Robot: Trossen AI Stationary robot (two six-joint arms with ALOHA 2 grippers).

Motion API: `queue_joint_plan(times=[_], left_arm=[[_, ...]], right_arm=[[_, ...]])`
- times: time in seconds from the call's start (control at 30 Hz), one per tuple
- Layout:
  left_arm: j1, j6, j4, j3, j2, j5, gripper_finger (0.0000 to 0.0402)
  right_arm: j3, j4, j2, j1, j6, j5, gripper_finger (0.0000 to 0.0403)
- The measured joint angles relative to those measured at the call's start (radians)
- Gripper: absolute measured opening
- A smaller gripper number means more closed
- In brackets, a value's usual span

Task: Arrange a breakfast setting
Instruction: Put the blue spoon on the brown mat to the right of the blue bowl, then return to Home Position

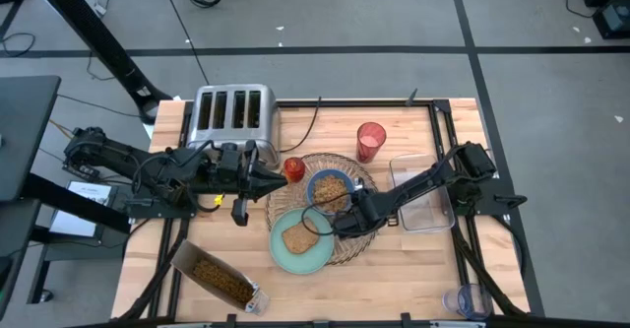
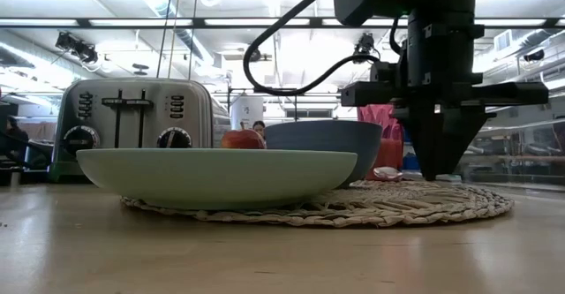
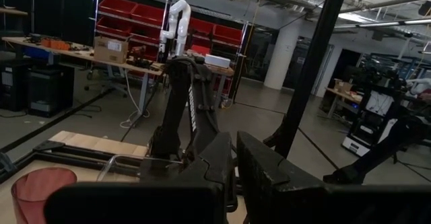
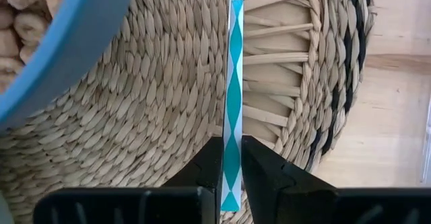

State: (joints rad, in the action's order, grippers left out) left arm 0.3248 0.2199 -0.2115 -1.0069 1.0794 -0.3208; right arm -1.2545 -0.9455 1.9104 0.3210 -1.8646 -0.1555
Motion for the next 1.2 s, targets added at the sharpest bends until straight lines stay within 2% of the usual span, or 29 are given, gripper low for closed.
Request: queue_joint_plan(times=[0.3,0.47,0.6,0.73,0.83,0.9,1.0,1.07,1.2], left_arm=[[0.000,0.014,0.000,0.000,0.000,0.000,0.0034],[0.000,0.031,0.000,0.000,0.000,0.000,0.0034],[0.000,0.031,0.000,0.000,0.000,0.000,0.0034],[0.000,0.031,0.000,0.000,0.000,0.000,0.0034],[-0.003,0.030,0.000,0.000,0.000,0.000,0.0034],[-0.003,0.031,0.000,0.000,0.000,0.000,0.0034],[-0.003,0.031,0.000,0.000,0.000,0.000,0.0034],[-0.003,0.030,0.005,0.000,0.000,0.000,0.0034],[-0.003,0.030,0.006,0.000,0.000,0.000,0.0034]], right_arm=[[0.000,0.000,0.001,-0.009,0.002,0.000,0.0082],[0.000,-0.024,-0.007,-0.009,0.001,0.001,0.0084],[0.000,-0.071,-0.061,-0.008,-0.001,-0.010,0.0083],[0.000,-0.088,-0.150,0.008,0.005,-0.075,0.0083],[0.000,-0.083,-0.235,0.037,0.072,-0.159,0.0083],[0.000,-0.064,-0.304,0.063,0.174,-0.240,0.0082],[0.000,0.012,-0.409,0.110,0.505,-0.327,0.0074],[0.000,0.064,-0.475,0.142,0.797,-0.332,0.0065],[0.000,0.080,-0.587,0.176,1.314,-0.269,0.0049]])
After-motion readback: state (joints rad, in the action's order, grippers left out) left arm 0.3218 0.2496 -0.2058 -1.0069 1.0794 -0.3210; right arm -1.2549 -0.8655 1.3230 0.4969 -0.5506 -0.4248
